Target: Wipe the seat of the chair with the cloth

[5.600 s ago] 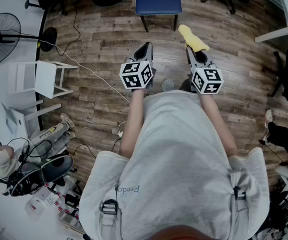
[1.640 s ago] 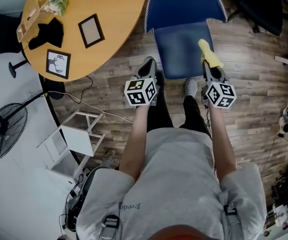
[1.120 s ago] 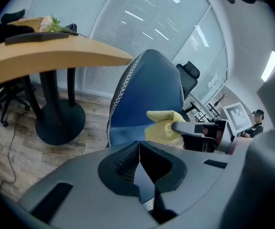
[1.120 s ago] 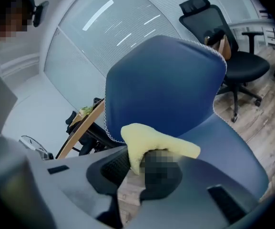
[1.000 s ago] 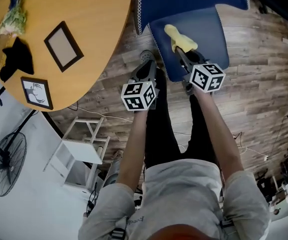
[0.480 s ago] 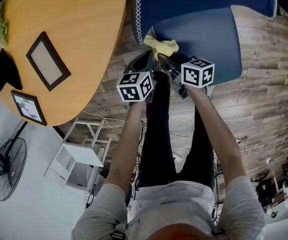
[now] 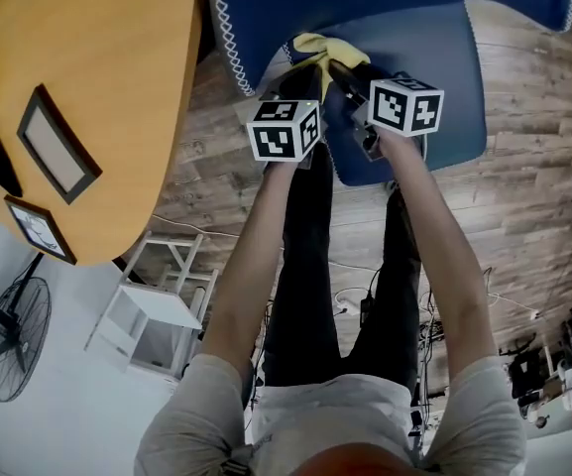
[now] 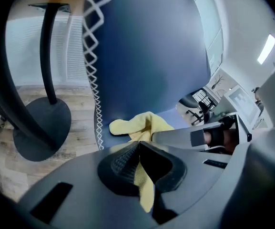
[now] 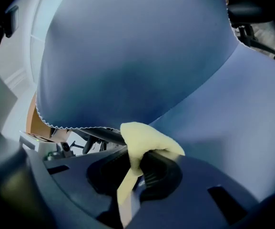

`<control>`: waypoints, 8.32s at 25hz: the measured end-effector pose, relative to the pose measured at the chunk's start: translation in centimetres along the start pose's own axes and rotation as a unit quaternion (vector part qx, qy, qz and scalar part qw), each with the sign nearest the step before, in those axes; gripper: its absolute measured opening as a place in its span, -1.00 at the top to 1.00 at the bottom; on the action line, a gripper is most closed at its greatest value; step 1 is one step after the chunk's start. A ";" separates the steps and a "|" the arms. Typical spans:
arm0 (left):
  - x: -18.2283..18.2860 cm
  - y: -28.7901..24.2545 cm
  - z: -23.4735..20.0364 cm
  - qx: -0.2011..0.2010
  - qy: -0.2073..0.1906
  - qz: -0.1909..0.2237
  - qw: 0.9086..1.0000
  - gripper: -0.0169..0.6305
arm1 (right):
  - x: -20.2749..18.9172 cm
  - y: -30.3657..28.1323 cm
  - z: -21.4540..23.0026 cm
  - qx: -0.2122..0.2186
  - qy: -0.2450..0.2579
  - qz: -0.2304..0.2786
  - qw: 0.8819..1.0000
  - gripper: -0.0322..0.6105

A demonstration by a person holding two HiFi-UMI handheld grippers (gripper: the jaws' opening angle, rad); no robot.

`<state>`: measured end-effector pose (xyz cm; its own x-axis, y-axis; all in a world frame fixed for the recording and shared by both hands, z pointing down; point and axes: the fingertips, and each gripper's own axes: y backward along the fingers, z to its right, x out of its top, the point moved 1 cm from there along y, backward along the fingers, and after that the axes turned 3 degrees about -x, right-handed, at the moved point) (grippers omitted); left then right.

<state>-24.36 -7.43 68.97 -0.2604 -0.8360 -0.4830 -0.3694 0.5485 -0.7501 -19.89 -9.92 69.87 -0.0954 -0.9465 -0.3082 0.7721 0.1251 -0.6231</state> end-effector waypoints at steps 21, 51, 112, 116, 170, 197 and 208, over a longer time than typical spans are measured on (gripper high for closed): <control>3.3 -6.4 2.9 0.018 -0.042 -0.020 0.999 0.87 | 3.4 1.3 4.3 -0.055 0.144 -0.016 0.988 0.70; 4.5 -13.5 12.4 -0.043 -0.115 -0.032 0.992 0.87 | 5.7 9.1 12.6 -0.083 0.111 0.032 0.990 0.70; -7.0 -7.4 14.3 -0.106 -0.248 -0.151 0.951 0.87 | -6.8 11.0 9.8 -0.214 0.188 -0.043 0.957 0.70; -7.3 -6.3 12.7 -0.100 -0.236 -0.144 0.956 0.87 | -7.4 9.8 8.3 -0.203 0.203 -0.060 0.956 0.70; -20.9 -0.4 17.1 0.051 0.046 -0.105 0.992 0.87 | -19.6 14.3 6.7 0.108 0.534 -0.393 0.741 0.70; -16.8 -11.1 29.1 -0.048 -0.091 -0.154 0.983 0.87 | -12.1 24.2 18.7 -0.066 0.424 -0.285 0.857 0.69; -13.9 -6.3 30.4 -0.049 -0.106 -0.105 0.988 0.86 | -11.3 32.6 27.9 -0.213 0.252 -0.191 0.924 0.69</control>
<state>8.72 0.22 66.62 0.0196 -0.9105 -0.4130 -0.4835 0.3529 -0.8010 23.85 -3.44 73.09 -0.6734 -0.7007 -0.2358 0.3139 0.0178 -0.9493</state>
